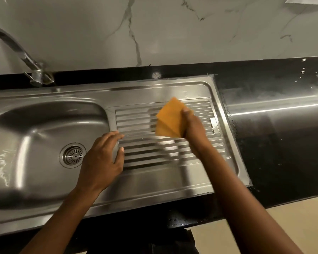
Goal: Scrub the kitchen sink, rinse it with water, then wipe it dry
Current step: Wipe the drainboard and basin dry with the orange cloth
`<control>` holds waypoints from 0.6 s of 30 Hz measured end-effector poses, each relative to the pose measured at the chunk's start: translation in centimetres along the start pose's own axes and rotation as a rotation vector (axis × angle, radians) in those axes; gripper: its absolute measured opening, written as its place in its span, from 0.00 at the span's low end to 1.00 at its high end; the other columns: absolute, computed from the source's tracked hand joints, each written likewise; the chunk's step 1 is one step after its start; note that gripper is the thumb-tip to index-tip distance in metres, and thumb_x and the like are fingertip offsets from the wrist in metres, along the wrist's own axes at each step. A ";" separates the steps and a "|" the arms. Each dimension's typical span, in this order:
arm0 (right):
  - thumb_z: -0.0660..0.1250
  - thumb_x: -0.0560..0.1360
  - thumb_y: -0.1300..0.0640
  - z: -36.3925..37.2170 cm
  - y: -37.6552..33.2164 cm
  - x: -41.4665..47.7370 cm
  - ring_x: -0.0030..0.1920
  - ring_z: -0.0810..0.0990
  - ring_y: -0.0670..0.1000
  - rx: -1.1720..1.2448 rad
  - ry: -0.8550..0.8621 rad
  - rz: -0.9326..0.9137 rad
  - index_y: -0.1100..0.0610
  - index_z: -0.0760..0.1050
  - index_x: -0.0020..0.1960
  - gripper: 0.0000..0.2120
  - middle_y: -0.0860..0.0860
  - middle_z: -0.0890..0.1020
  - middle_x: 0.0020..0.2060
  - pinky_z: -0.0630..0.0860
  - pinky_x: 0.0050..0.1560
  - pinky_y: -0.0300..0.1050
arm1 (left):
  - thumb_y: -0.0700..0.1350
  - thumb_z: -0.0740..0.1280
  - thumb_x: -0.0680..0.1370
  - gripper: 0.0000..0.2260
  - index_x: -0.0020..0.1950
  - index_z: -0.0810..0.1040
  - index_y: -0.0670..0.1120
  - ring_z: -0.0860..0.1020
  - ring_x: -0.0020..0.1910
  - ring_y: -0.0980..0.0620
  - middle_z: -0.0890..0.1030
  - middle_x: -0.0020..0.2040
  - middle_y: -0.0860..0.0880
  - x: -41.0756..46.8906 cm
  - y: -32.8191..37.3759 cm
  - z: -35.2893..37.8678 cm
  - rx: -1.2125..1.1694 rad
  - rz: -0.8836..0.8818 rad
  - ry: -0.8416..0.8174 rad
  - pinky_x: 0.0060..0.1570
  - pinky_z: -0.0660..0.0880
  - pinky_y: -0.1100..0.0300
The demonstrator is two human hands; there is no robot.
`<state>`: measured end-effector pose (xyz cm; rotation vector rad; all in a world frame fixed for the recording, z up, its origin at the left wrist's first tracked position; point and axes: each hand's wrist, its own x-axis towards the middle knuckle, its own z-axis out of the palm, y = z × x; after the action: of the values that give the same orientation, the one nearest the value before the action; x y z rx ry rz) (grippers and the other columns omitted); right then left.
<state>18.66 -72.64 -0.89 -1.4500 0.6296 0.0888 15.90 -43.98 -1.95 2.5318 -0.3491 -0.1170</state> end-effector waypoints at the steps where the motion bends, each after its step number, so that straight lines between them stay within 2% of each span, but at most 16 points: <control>1: 0.59 0.86 0.42 -1.9 -0.6 0.6 0.59 0.82 0.57 -0.006 0.060 -0.012 0.48 0.76 0.59 0.13 0.50 0.81 0.57 0.82 0.58 0.63 | 0.51 0.62 0.81 0.21 0.73 0.76 0.49 0.74 0.71 0.50 0.77 0.72 0.49 -0.1 0.1 0.1 0.008 0.002 -0.003 0.66 0.71 0.57; 3: 0.61 0.85 0.43 -5.5 -1.2 2.2 0.59 0.81 0.54 0.002 0.171 -0.023 0.49 0.72 0.67 0.15 0.49 0.79 0.57 0.83 0.54 0.60 | 0.51 0.63 0.81 0.20 0.72 0.77 0.49 0.74 0.71 0.51 0.77 0.72 0.50 -0.3 0.3 0.4 0.017 0.003 -0.004 0.66 0.71 0.58; 5: 0.64 0.84 0.47 -8.3 -0.7 3.6 0.60 0.80 0.55 0.025 0.238 0.018 0.52 0.69 0.70 0.17 0.51 0.79 0.60 0.81 0.56 0.59 | 0.49 0.64 0.81 0.18 0.71 0.78 0.49 0.74 0.71 0.52 0.78 0.71 0.51 -0.3 0.5 0.7 0.009 0.008 -0.008 0.66 0.72 0.57; 6: 0.65 0.83 0.48 -9.4 -0.2 4.0 0.61 0.80 0.56 -0.066 0.281 0.012 0.54 0.70 0.71 0.19 0.53 0.79 0.61 0.80 0.58 0.59 | 0.48 0.65 0.81 0.17 0.70 0.78 0.49 0.74 0.71 0.51 0.78 0.71 0.51 -0.4 0.5 0.8 0.006 0.012 -0.012 0.66 0.74 0.56; 9: 0.69 0.77 0.56 -10.8 1.0 4.0 0.62 0.79 0.60 -0.660 0.401 -0.084 0.57 0.69 0.71 0.24 0.56 0.78 0.61 0.77 0.55 0.55 | 0.44 0.70 0.80 0.16 0.68 0.80 0.50 0.75 0.70 0.51 0.78 0.71 0.52 -0.4 0.2 1.1 0.009 0.006 -0.021 0.64 0.75 0.55; 11: 0.70 0.75 0.56 -10.8 1.2 3.5 0.70 0.73 0.61 -1.041 0.433 -0.228 0.55 0.63 0.76 0.32 0.57 0.72 0.72 0.75 0.61 0.60 | 0.44 0.70 0.80 0.16 0.68 0.80 0.50 0.75 0.70 0.51 0.78 0.71 0.52 -0.4 0.1 1.0 0.016 0.000 -0.019 0.64 0.74 0.55; 12: 0.70 0.75 0.53 -11.0 1.4 3.6 0.75 0.68 0.62 -1.221 0.406 -0.325 0.54 0.60 0.79 0.36 0.56 0.67 0.77 0.72 0.68 0.62 | 0.44 0.70 0.80 0.16 0.68 0.80 0.50 0.75 0.70 0.52 0.78 0.71 0.52 -0.4 -0.1 0.9 0.020 0.000 -0.021 0.64 0.74 0.55; 14: 0.64 0.77 0.44 -12.4 1.7 4.7 0.82 0.57 0.60 -1.481 0.199 -0.441 0.52 0.54 0.84 0.38 0.55 0.58 0.83 0.60 0.78 0.61 | 0.45 0.70 0.81 0.16 0.69 0.80 0.50 0.74 0.71 0.52 0.77 0.71 0.52 -0.4 -0.5 0.7 0.024 0.002 -0.033 0.65 0.74 0.55; 16: 0.50 0.82 0.37 -14.2 2.2 5.9 0.85 0.46 0.55 -1.582 -0.051 -0.444 0.49 0.48 0.86 0.36 0.52 0.52 0.85 0.49 0.83 0.61 | 0.45 0.69 0.81 0.15 0.68 0.80 0.50 0.74 0.71 0.52 0.77 0.72 0.52 -0.3 -0.9 0.5 0.024 0.008 -0.037 0.67 0.74 0.54; 18: 0.39 0.84 0.33 -15.2 3.3 6.5 0.84 0.39 0.49 -1.592 -0.158 -0.436 0.48 0.40 0.86 0.35 0.49 0.45 0.85 0.41 0.83 0.59 | 0.45 0.69 0.81 0.15 0.68 0.80 0.50 0.74 0.71 0.52 0.77 0.71 0.52 -0.2 -1.3 0.2 0.024 -0.002 -0.040 0.67 0.74 0.54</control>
<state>17.47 -88.50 -6.60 -3.0307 -0.0390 0.4191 15.96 -43.01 -2.87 2.5562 -0.3655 -0.1651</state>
